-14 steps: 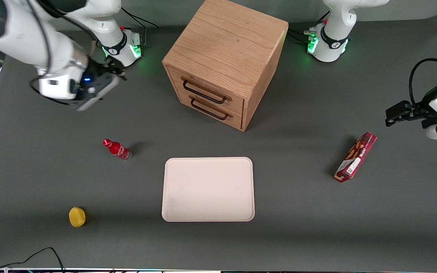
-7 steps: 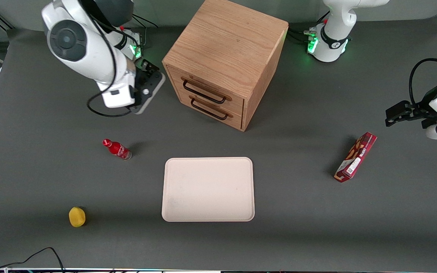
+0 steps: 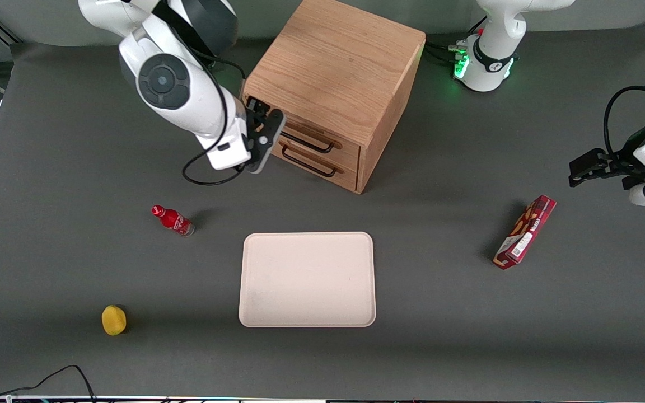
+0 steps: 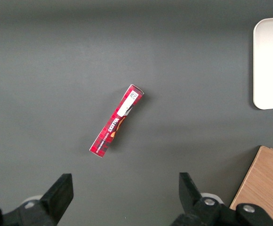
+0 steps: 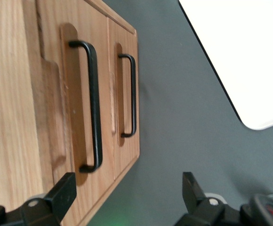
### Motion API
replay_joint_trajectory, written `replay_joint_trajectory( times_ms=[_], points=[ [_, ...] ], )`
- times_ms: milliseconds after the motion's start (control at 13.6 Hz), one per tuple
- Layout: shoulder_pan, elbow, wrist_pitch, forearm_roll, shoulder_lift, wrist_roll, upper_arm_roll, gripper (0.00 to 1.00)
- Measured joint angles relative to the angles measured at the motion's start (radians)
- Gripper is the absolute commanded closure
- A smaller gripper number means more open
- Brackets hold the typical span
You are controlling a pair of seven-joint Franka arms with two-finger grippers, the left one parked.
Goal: Open upper drawer
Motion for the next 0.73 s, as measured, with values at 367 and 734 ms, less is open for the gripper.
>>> replay_joint_trajectory(
  times_ms=[367, 734],
  points=[
    [0.04, 0.057, 0.002, 0.0, 0.072, 0.052, 0.0, 0.0],
    [0.065, 0.077, 0.045, 0.0, 0.131, 0.099, 0.0, 0.0]
  ],
)
